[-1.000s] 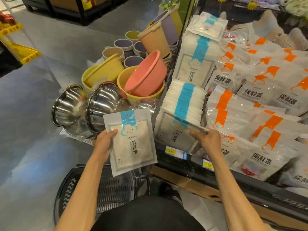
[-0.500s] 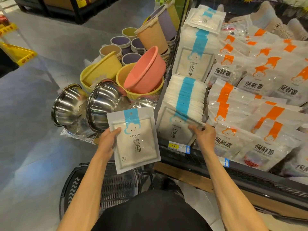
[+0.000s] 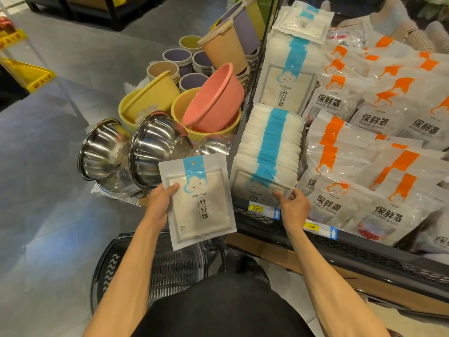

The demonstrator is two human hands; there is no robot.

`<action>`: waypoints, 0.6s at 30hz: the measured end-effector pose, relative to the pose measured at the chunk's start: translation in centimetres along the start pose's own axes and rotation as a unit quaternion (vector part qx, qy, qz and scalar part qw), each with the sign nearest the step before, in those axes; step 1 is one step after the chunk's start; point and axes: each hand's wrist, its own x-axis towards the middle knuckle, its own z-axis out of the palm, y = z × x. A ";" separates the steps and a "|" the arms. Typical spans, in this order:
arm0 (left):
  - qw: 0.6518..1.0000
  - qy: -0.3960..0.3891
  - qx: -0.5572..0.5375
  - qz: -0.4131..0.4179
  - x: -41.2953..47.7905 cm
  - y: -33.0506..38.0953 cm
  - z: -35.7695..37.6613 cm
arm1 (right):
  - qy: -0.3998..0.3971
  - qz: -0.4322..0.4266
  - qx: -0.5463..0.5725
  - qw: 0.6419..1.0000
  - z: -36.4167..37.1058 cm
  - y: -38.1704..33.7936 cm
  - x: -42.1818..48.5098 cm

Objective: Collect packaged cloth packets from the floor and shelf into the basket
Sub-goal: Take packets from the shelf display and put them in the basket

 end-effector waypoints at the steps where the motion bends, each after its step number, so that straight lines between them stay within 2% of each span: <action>1: 1.000 0.001 0.000 0.000 0.0 -0.1 0.0 | -0.003 0.005 0.013 1.000 0.0 0.0 -0.2; 11: 1.000 -0.008 0.000 -0.010 0.9 -0.9 0.1 | -0.003 0.066 0.048 0.997 0.6 -0.1 0.0; 18: 1.000 -0.014 0.004 -0.006 1.0 -1.0 0.3 | 0.042 0.095 0.075 0.992 1.7 0.4 -0.8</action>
